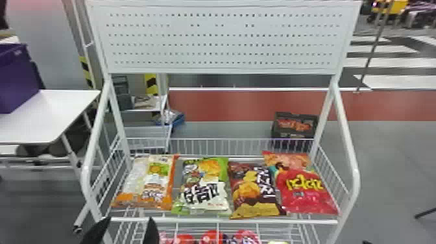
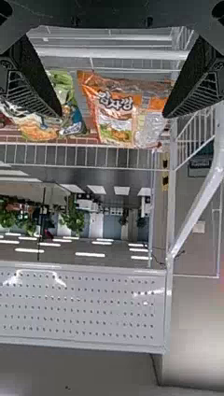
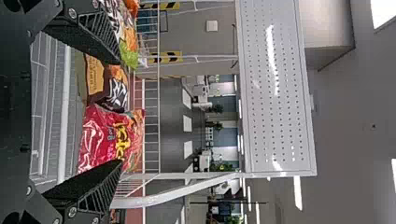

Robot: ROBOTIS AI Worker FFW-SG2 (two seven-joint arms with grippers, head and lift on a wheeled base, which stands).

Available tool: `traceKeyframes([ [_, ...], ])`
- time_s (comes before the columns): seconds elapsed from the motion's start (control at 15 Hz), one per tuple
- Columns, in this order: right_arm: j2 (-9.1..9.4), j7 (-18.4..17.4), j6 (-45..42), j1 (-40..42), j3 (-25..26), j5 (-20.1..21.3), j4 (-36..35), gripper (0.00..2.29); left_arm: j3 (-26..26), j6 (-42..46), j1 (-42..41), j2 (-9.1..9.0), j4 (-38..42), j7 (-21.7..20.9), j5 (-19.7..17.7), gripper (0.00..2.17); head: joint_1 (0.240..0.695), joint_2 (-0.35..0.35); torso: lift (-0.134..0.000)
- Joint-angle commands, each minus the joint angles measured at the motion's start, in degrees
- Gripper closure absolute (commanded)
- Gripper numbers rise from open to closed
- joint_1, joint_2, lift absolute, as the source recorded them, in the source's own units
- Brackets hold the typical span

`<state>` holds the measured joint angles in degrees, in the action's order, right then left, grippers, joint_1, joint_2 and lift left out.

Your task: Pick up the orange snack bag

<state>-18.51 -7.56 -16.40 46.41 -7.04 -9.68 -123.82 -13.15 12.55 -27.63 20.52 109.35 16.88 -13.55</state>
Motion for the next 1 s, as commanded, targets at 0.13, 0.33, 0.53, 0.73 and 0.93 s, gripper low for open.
traceKeyframes([
  [0.13, 0.84, 0.0, 0.01, 0.0, -0.08, 0.63, 0.25, 0.14, -3.11, -5.3, 10.66, -0.66, -6.96, 0.78, -0.86, 0.09, 0.499, 0.0, 0.0],
  [0.33, 1.11, 0.0, 0.01, -0.09, -0.17, 0.81, 0.6, 0.14, -3.73, -7.94, 16.46, -1.36, -11.97, 0.69, -1.92, 0.09, 0.499, 0.0, 0.0],
  [0.53, 1.19, 0.0, 0.01, -0.26, -0.25, 0.81, 0.78, 0.14, -5.04, -11.28, 21.39, -2.33, -16.72, 0.08, -2.27, 0.09, 0.499, 0.0, 0.0],
  [0.73, 1.02, 0.0, 0.01, -0.44, -0.25, 0.72, 1.04, 0.14, -5.48, -12.86, 24.81, -2.77, -20.58, 0.08, -2.36, 0.09, 0.499, 0.0, 0.0],
  [0.93, 0.67, 0.0, 0.01, -0.61, -0.17, 0.46, 1.13, 0.14, -5.66, -13.74, 27.89, -3.73, -24.45, -0.1, -2.27, 0.09, 0.499, 0.0, 0.0],
])
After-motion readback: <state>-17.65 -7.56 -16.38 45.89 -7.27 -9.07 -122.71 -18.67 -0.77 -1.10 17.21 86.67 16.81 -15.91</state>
